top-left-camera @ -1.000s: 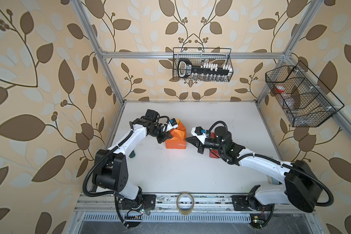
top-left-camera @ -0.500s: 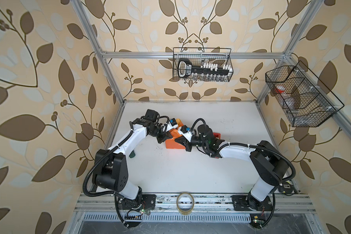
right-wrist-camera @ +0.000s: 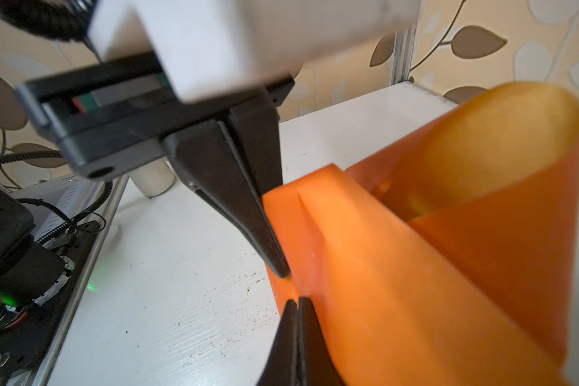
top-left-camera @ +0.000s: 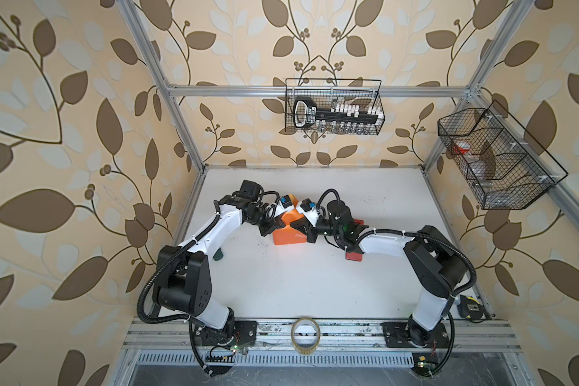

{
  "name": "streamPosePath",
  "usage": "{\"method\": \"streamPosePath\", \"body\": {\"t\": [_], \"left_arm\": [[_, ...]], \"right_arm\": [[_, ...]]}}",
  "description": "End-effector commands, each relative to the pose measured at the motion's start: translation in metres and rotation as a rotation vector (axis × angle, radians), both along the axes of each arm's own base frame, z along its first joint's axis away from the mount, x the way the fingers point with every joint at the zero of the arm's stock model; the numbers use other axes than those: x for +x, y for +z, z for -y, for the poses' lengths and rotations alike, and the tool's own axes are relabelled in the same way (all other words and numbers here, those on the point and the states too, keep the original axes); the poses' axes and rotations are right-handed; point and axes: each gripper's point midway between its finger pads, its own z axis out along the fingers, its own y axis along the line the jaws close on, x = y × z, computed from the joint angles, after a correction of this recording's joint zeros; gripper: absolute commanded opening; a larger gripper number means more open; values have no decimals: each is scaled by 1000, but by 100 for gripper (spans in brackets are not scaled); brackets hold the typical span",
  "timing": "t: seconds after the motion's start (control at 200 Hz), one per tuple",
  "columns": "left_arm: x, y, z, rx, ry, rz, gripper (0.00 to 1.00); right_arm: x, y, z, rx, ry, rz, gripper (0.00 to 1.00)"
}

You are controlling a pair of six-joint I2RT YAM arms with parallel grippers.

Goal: Wrap the gift box in paper

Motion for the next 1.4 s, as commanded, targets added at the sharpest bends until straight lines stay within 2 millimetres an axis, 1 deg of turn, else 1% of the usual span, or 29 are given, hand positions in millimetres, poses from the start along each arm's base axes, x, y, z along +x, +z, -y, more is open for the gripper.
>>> {"method": "streamPosePath", "body": {"t": [0.0, 0.065, 0.155, 0.225, 0.31, 0.405, 0.475, 0.555, 0.63, 0.765, 0.865, 0.92, 1.01, 1.1, 1.115, 1.13, 1.21, 1.27, 1.395], "left_arm": [[-4, -3, 1, 14, -25, -24, 1], [-4, -3, 1, 16, -25, -25, 1], [-4, -3, 1, 15, -25, -25, 1], [-4, -3, 1, 16, -26, -23, 1], [-4, -4, 1, 17, -27, -26, 1], [-4, -3, 1, 16, -26, -24, 5], [-3, -2, 1, 14, -23, -22, 12], [-2, 1, 0, 16, -14, -22, 27], [-2, 9, -1, 19, -3, -22, 36], [-7, 35, -6, 35, 18, -29, 44], [-9, 62, -15, 17, 69, -43, 53], [-5, 76, -26, -6, 122, -44, 59], [4, 89, -40, -21, 181, -17, 72], [14, 79, -40, -13, 172, 20, 85], [14, 76, -39, -12, 165, 23, 95], [16, 73, -39, -12, 160, 30, 98], [24, 55, -36, 7, 125, 53, 99], [30, 45, -34, 18, 103, 65, 99], [38, 39, -28, -5, 82, 61, 99]], "right_arm": [[0, 15, -10, 40, 55, 3, 3], [0, 16, -11, 52, 66, -4, 3], [5, 15, -10, 53, 55, -15, 3], [13, 8, -8, 41, 32, -35, 3], [17, -1, -8, 18, 25, -52, 4], [22, -15, -7, -7, 8, -82, 4], [24, -25, -6, -20, 0, -104, 4], [24, -34, -4, -36, -7, -124, 4], [24, -43, 0, -49, -17, -145, 3], [25, -48, 5, -51, -40, -162, 3], [24, -47, 5, -35, -38, -171, 3], [22, -47, 4, -33, -33, -173, 3], [20, -48, 3, -34, -28, -174, 3], [19, -49, 3, -36, -25, -174, 3], [19, -50, 3, -37, -24, -175, 3], [19, -51, 3, -37, -26, -178, 3], [19, -50, 2, -31, -27, -175, 3], [18, -50, 1, -29, -26, -176, 3], [17, -50, 0, -30, -23, -173, 3]]}}
